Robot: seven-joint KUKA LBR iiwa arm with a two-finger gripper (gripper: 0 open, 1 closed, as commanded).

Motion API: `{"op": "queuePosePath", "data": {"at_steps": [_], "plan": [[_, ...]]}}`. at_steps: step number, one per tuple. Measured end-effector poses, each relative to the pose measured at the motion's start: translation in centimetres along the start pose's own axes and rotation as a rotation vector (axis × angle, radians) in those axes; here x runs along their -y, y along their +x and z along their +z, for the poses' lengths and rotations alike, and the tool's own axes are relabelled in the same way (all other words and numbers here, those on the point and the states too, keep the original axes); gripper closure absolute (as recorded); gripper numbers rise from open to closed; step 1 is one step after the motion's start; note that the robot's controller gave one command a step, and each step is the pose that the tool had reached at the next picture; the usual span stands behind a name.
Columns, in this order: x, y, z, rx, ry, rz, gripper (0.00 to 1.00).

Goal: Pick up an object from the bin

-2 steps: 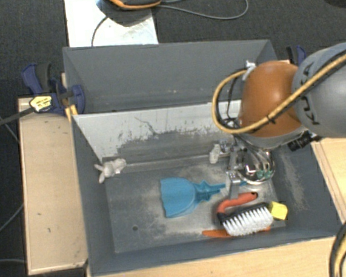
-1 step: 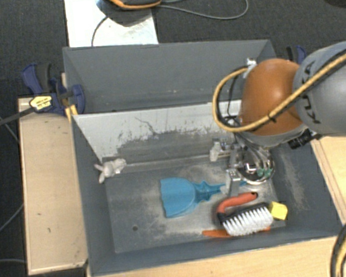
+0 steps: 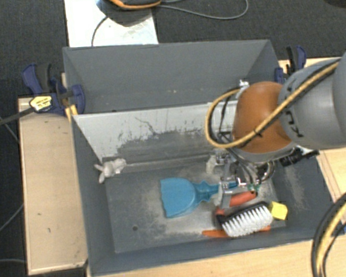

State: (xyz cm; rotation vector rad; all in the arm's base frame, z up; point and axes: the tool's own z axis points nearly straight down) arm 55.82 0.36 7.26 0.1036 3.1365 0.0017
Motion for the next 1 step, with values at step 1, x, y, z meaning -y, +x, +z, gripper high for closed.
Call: {"op": "queuePosePath", "data": {"at_steps": [1], "plan": [[0.39, -0.21, -3.3, 0.008, -0.001, 0.01, 0.0]]}}
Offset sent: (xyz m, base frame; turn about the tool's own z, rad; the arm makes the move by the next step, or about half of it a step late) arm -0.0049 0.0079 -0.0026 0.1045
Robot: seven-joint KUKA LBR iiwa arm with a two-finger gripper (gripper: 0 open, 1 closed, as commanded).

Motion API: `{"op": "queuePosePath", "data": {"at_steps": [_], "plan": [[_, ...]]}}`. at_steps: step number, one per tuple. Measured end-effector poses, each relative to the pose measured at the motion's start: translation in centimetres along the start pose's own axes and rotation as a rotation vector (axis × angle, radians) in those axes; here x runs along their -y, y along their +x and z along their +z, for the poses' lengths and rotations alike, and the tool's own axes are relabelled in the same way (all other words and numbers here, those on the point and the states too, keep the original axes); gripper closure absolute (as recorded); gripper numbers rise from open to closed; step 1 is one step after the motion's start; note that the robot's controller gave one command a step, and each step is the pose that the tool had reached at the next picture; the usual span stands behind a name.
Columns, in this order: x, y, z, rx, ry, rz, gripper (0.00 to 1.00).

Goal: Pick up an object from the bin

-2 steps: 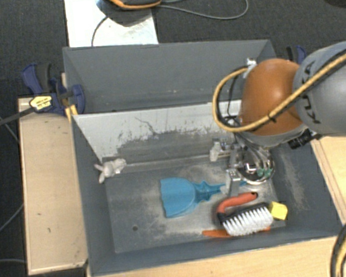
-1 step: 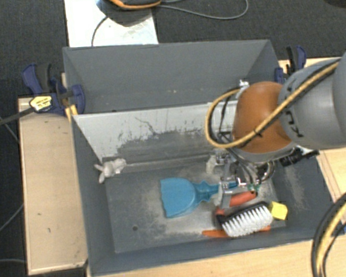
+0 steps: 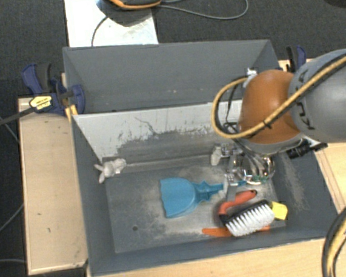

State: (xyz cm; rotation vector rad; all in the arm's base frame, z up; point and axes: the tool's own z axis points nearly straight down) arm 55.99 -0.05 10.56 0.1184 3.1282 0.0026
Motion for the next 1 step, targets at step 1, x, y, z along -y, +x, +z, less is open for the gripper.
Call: {"op": "queuePosePath", "data": {"at_steps": [1], "plan": [[-0.65, 0.3, 1.24, -0.003, 0.0, 0.059, 0.0]]}}
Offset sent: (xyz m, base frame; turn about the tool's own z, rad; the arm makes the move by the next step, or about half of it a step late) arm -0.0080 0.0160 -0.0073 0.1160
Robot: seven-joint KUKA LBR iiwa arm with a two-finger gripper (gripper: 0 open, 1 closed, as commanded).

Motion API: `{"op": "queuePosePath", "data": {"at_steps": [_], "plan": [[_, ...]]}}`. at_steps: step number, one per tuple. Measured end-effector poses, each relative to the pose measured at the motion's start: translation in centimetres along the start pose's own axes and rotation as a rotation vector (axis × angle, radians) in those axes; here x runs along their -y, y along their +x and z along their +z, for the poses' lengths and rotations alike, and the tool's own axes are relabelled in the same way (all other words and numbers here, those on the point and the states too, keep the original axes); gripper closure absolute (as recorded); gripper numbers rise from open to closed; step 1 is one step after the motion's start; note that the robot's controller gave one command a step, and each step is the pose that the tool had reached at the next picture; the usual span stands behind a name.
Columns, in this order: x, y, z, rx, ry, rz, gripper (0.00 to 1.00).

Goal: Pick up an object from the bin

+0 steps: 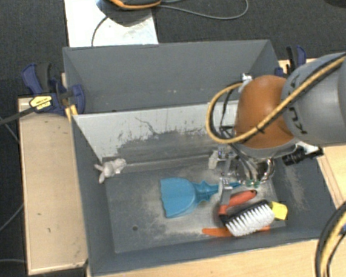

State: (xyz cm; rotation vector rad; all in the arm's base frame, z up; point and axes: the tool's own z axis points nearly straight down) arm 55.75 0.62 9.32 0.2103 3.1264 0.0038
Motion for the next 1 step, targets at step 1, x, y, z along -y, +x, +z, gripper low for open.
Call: {"op": "queuePosePath", "data": {"at_steps": [1], "plan": [[-0.37, 0.42, 0.52, 0.001, 0.0, 0.028, 0.0]]}}
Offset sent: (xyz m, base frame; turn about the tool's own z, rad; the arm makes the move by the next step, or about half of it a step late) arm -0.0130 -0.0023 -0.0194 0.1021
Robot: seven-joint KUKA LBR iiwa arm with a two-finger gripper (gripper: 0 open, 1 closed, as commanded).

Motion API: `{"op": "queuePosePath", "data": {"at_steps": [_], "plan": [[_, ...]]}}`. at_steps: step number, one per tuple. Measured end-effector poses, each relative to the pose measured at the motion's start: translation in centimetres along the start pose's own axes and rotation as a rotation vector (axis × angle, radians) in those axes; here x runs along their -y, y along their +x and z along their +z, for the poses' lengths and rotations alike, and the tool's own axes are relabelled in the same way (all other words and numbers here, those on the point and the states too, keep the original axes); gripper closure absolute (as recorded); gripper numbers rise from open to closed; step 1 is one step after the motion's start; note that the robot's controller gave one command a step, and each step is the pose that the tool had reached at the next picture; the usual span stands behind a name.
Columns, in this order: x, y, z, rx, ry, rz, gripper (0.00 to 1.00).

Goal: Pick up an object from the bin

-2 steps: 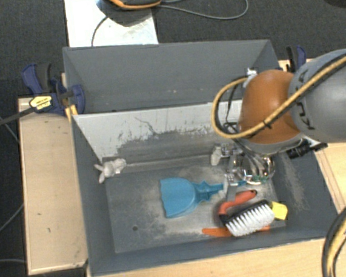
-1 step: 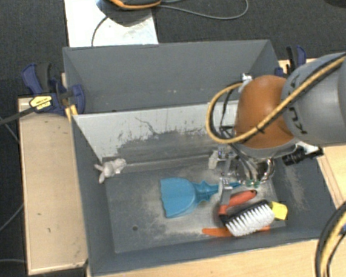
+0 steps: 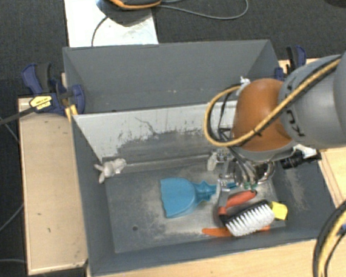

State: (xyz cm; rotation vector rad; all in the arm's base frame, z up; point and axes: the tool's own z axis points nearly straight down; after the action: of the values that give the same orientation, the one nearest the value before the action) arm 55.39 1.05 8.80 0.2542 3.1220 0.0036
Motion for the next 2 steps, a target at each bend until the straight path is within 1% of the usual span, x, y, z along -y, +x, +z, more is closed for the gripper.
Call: {"op": "queuePosePath", "data": {"at_steps": [1, 2], "plan": [[0.7, 0.7, 1.2, -0.002, 0.0, 0.069, 0.0], [-1.9, 1.6, 1.7, -0.001, -0.001, 0.112, 0.0]]}}
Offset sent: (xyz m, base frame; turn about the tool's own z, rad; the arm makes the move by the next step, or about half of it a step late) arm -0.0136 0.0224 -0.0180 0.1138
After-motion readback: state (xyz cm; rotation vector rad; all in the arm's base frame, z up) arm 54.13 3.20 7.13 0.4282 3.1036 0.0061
